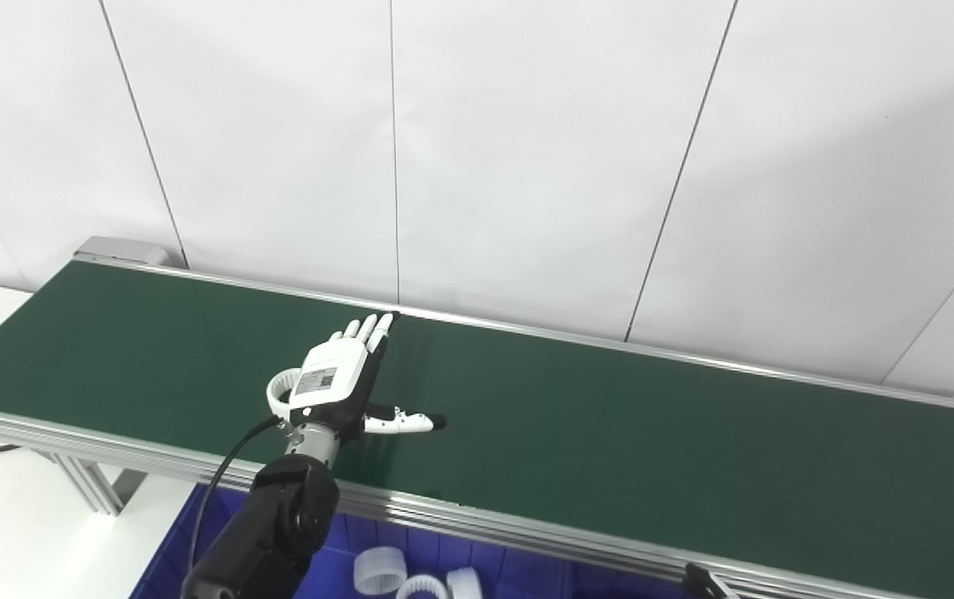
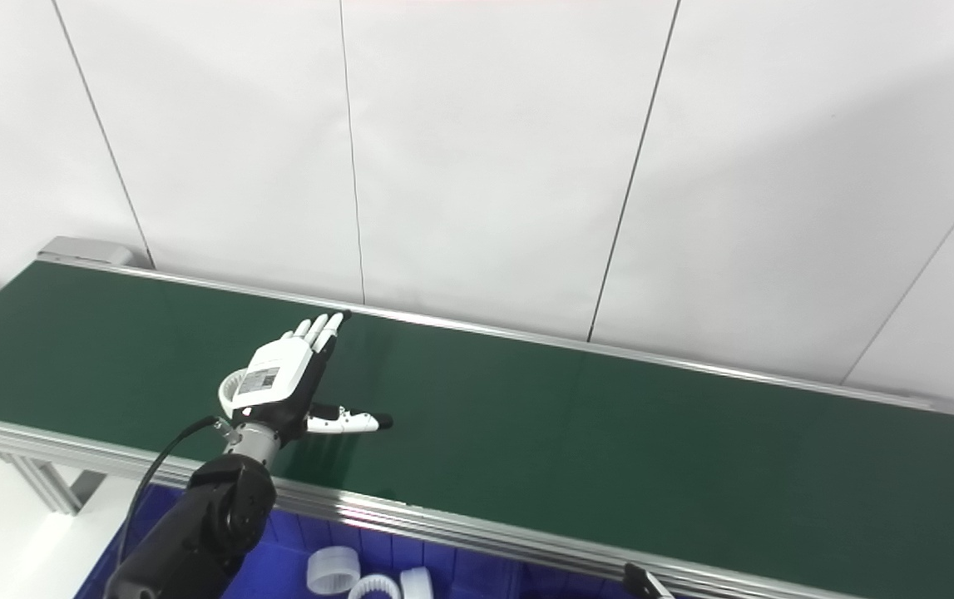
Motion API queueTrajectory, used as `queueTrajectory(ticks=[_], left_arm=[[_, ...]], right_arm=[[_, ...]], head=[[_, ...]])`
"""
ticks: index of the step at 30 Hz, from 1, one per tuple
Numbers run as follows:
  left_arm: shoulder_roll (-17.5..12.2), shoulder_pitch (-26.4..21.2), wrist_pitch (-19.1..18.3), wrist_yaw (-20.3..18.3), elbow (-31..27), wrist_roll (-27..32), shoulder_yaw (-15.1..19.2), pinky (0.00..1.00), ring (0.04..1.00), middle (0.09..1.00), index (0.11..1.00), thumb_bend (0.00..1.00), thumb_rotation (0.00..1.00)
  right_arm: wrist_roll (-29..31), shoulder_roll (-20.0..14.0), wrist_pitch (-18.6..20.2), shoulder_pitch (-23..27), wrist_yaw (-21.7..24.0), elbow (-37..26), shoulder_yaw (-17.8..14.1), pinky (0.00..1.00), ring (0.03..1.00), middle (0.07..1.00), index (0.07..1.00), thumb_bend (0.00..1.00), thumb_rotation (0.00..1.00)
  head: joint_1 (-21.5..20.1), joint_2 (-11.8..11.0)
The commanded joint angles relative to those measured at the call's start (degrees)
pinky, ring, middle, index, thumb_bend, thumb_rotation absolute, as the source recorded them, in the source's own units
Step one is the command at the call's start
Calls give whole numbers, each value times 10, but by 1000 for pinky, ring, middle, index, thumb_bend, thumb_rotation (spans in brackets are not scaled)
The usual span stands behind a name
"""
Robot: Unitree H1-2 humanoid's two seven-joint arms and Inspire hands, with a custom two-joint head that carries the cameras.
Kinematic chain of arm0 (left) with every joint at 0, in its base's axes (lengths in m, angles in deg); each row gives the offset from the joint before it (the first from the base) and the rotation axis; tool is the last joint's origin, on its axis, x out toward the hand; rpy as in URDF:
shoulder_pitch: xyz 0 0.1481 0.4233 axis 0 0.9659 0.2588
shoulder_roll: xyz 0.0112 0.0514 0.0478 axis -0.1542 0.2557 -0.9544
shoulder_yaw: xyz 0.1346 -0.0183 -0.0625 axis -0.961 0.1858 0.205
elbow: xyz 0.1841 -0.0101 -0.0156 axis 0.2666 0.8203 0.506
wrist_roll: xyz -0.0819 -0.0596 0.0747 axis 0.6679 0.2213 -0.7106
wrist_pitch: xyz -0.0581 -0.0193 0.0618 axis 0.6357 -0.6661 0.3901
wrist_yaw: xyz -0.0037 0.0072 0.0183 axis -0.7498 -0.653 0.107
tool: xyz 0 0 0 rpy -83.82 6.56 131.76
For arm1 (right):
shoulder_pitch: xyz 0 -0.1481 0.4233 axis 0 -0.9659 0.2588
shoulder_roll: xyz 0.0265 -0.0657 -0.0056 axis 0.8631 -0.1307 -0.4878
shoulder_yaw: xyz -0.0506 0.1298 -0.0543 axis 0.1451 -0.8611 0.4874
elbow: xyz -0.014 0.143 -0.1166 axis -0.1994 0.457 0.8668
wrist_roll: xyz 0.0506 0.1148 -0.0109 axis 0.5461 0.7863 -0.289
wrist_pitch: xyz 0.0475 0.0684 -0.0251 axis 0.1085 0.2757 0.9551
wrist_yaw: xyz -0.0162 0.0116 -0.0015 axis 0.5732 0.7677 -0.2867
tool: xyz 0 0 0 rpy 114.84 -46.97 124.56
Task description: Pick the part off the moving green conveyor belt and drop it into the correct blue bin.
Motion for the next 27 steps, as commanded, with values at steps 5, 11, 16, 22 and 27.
queueTrajectory(ticks=[5,11,16,22,27], left_arm=[[-18,-42,-14,26,22,5,-2,1000,1000,1000,982,819,438],[-26,-49,-37,19,33,13,-6,1000,1000,1000,983,813,400],[-33,-54,-44,19,42,21,-9,1000,1000,1000,982,802,365],[-38,-55,-54,17,46,25,-12,1000,1000,1000,980,758,227],[-36,-52,-74,11,46,29,-14,1000,1000,1000,980,771,158]], right_arm=[[8,0,-44,6,-6,-5,-2,760,834,880,901,702,116],[5,0,-44,4,-7,-6,-2,758,831,875,902,706,130],[9,0,-44,3,-5,-9,-3,766,836,880,904,702,121],[11,-1,-45,4,-5,-9,-3,763,836,880,902,704,121],[5,-1,-41,3,-7,-11,-3,753,830,876,901,708,142]], head=[[0,0],[0,2],[0,2],[0,3],[0,3]])
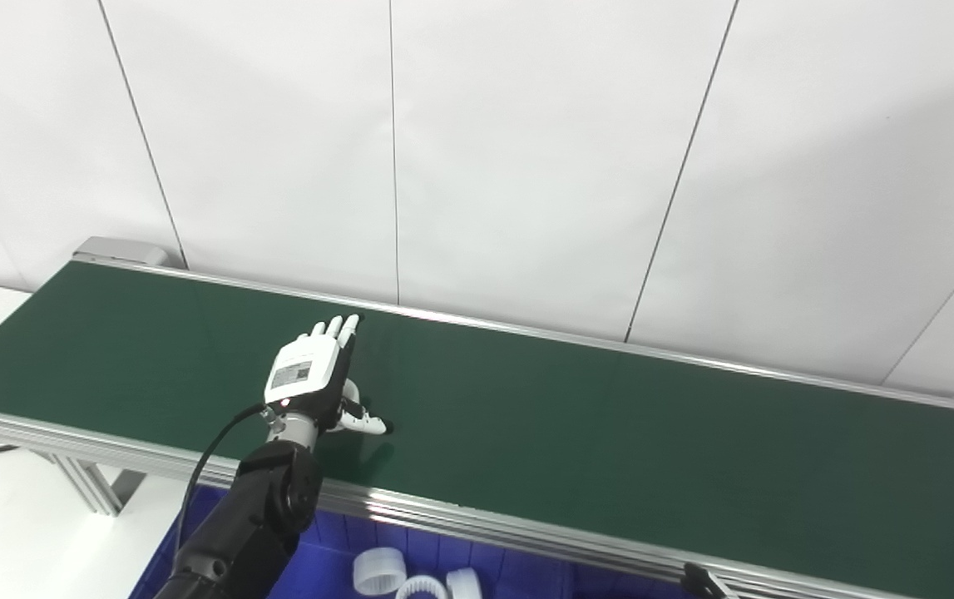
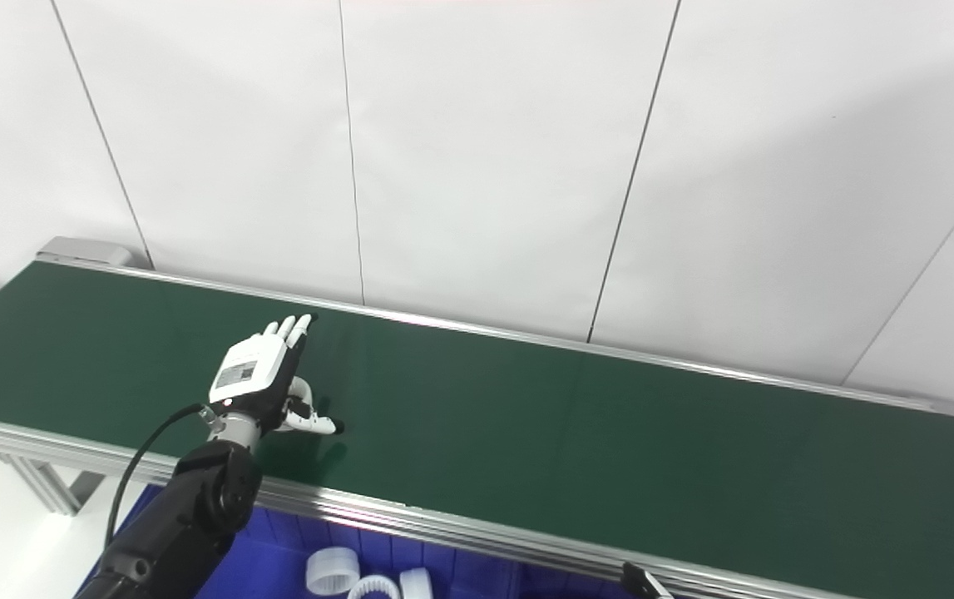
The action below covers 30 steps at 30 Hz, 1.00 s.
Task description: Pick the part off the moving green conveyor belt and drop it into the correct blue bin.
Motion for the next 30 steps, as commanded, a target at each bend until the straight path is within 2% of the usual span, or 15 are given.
queueTrajectory(ticks=[1,6,8,11,14,15,16,17,18,19,20,21,22,25,30], left_arm=[[-12,-25,-11,4,-8,3,0,1000,1000,1000,978,773,135],[-11,-24,-2,3,7,20,0,988,1000,1000,970,759,67],[-11,-25,5,3,14,33,1,943,984,1000,955,746,14],[-9,-28,5,-5,25,51,1,906,968,1000,944,727,1],[-8,-29,5,-11,29,66,0,802,930,990,932,696,0],[-7,-28,6,-11,30,71,1,704,874,968,918,679,0],[-6,-28,10,-11,31,81,3,683,860,963,915,675,0],[-4,-27,20,-8,34,92,6,610,789,931,900,646,0],[-3,-26,27,-6,36,100,9,476,596,864,861,543,0],[0,-25,31,-7,32,112,14,430,531,842,847,508,0],[2,-24,33,-9,30,119,18,416,496,674,781,504,0],[4,-23,33,-12,25,125,20,407,475,571,740,501,0],[7,-22,29,-18,19,130,20,394,422,527,653,495,0],[5,-22,2,-44,3,122,4,372,381,475,552,494,0],[-7,-23,-30,-87,-15,101,-34,422,421,464,521,499,0]], right_arm=[[2,-1,-26,3,-7,-17,-3,752,829,874,900,709,130],[8,0,-33,4,-5,-12,-3,761,831,876,898,709,126],[7,-1,-32,3,-5,-13,-2,760,832,878,900,707,135],[3,-2,-30,3,-5,-16,-2,752,826,876,900,702,138],[6,-1,-29,3,-5,-15,-3,754,826,874,898,704,136],[8,-1,-29,2,-5,-15,-3,758,829,873,898,705,135],[9,-1,-32,3,-5,-13,-3,759,830,873,899,705,135],[10,-1,-33,3,-5,-12,-3,760,831,875,899,704,135],[10,-1,-34,3,-5,-12,-3,758,831,877,900,705,137],[11,-2,-34,3,-4,-12,-3,757,831,878,900,705,138],[12,-2,-34,4,-3,-12,-3,761,836,883,904,704,137],[12,-2,-34,4,-4,-12,-3,763,838,885,907,703,136],[11,-2,-34,3,-5,-13,-3,763,837,883,905,704,135],[8,-1,-31,2,-7,-15,-3,757,833,877,903,706,145],[11,0,-33,2,-6,-15,-4,762,837,879,905,702,132]], head=[[0,0],[-1,-1],[-1,-1],[-1,0],[0,0],[0,0],[1,0],[1,0],[1,0],[2,0],[2,0],[1,0],[1,0],[1,1],[2,0]])
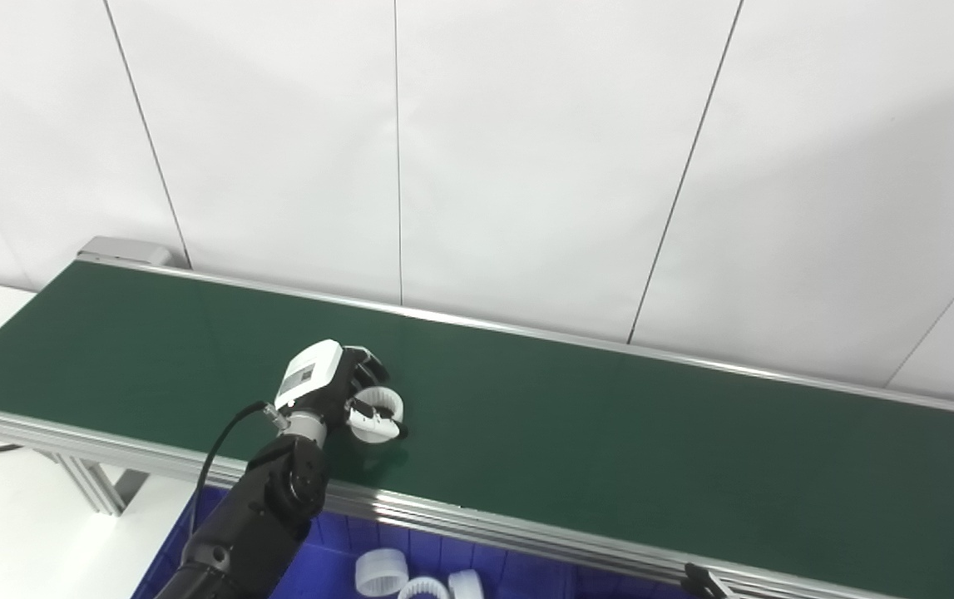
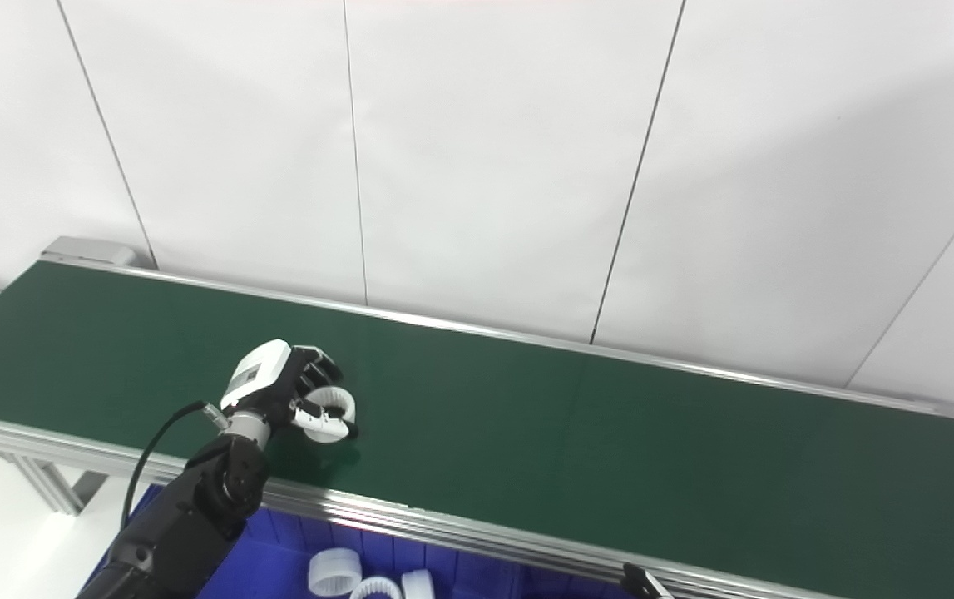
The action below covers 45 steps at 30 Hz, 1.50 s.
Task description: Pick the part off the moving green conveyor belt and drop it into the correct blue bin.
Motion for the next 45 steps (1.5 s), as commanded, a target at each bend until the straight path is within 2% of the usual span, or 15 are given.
queueTrajectory(ticks=[1,8,13,16,25,30,32,36,41,45], left_arm=[[-10,-9,-21,-33,-9,-16,-17,438,431,459,523,499,0],[-12,-1,-27,-46,-24,-1,-14,367,415,464,530,497,0],[-6,17,0,-14,-48,15,13,329,400,466,527,496,0],[2,40,19,11,-88,24,35,264,365,458,532,492,0],[30,137,92,40,-251,48,62,231,355,460,527,490,0],[46,201,110,25,-322,59,59,204,342,447,530,487,0],[50,223,111,16,-345,66,56,218,346,450,534,487,0],[53,267,140,2,-368,86,46,255,358,449,530,489,0],[43,300,172,-7,-355,75,29,268,362,453,531,490,0],[20,310,196,-36,-336,72,11,256,367,454,531,489,0]], right_arm=[[6,0,-30,2,-5,-17,-3,764,840,881,907,702,143],[4,2,-28,3,-7,-17,-3,763,841,882,908,699,150],[2,2,-29,1,-8,-20,-3,763,839,882,906,698,135],[2,1,-28,1,-7,-22,-3,758,836,881,904,700,144],[0,3,-25,-7,-7,-36,-2,761,838,883,902,695,106],[-3,4,-14,-15,-6,-50,-2,764,837,879,904,697,120],[-5,5,-10,-18,-5,-56,-2,760,832,877,902,702,127],[-12,3,-7,-20,-2,-67,1,756,832,876,899,703,154],[-30,11,2,-25,-7,-82,5,741,823,865,899,706,193],[-35,19,0,-29,-6,-87,9,758,836,884,911,696,261]], head=[[0,1],[-1,0],[-3,3],[-4,6],[-16,14],[-28,22],[-38,29],[-62,46],[-97,66],[-120,85]])
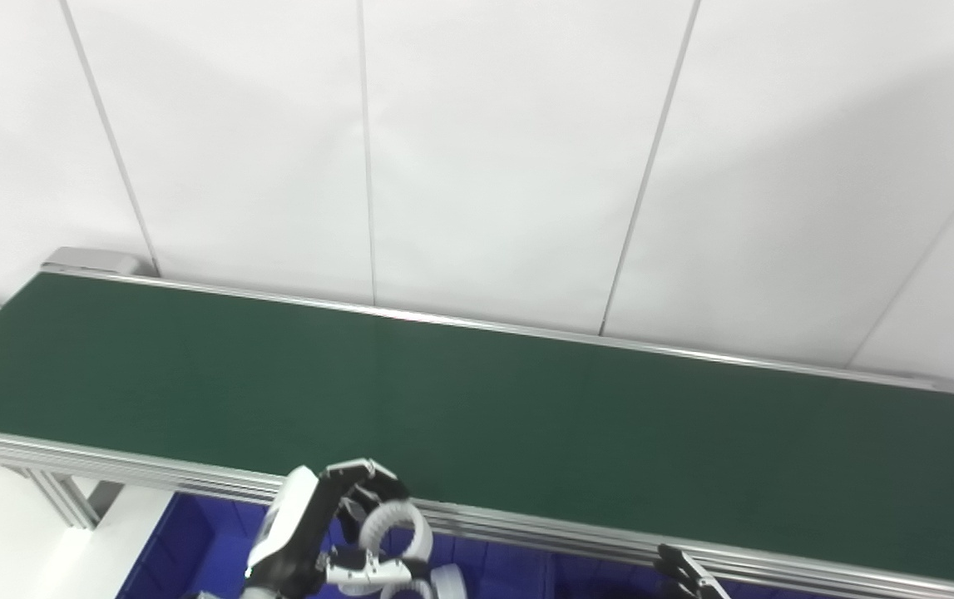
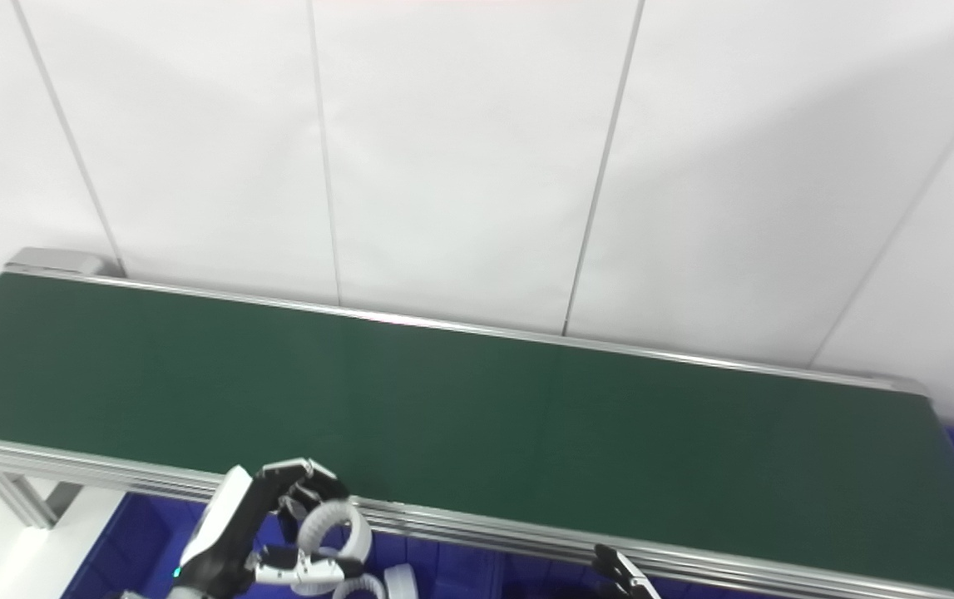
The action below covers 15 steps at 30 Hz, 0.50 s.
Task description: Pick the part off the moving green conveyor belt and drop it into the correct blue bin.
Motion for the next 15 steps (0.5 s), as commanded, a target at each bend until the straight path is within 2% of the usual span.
queueTrajectory(ticks=[1,2,4,7,8,9,10,12,14,15], left_arm=[[-18,-4,27,-17,-6,-7,-6,266,375,456,528,490,0],[-21,-3,27,-22,-7,-7,-7,268,376,457,528,490,0],[-30,0,36,-25,-3,-22,-15,274,377,455,527,490,0],[-47,3,34,-58,-8,-28,-32,249,364,443,525,488,0],[-52,3,37,-67,-8,-26,-36,250,364,443,525,488,0],[-58,2,40,-74,-6,-30,-40,257,367,444,525,489,0],[-62,1,41,-78,-5,-33,-43,278,376,448,524,491,0],[-72,-2,26,-97,-15,-49,-49,308,385,455,529,491,0],[-76,-7,12,-114,-24,-60,-50,360,399,469,537,492,0],[-78,-9,-1,-126,-30,-64,-49,373,401,474,539,492,0]], right_arm=[[-2,3,-3,-2,-5,-25,1,772,847,894,917,691,298],[-3,4,-3,-3,-5,-27,2,773,848,895,918,691,302],[-9,6,-2,-3,-5,-28,3,778,855,900,922,692,339],[-16,10,9,-4,-4,-36,5,781,860,904,926,697,396],[-18,11,14,-4,-3,-39,6,784,864,904,927,710,427],[-18,13,18,-3,-2,-42,6,785,866,905,928,718,443],[-17,14,22,-3,-1,-45,6,788,869,908,928,728,459],[-14,14,30,-2,3,-54,5,791,873,909,928,736,469],[-14,14,39,0,6,-60,4,791,875,908,931,743,483],[-14,15,45,2,7,-64,3,791,875,908,931,745,488]], head=[[-11,12],[-11,12],[-24,26],[-38,50],[-38,50],[-42,64],[-43,66],[-49,91],[-50,96],[-57,109]])
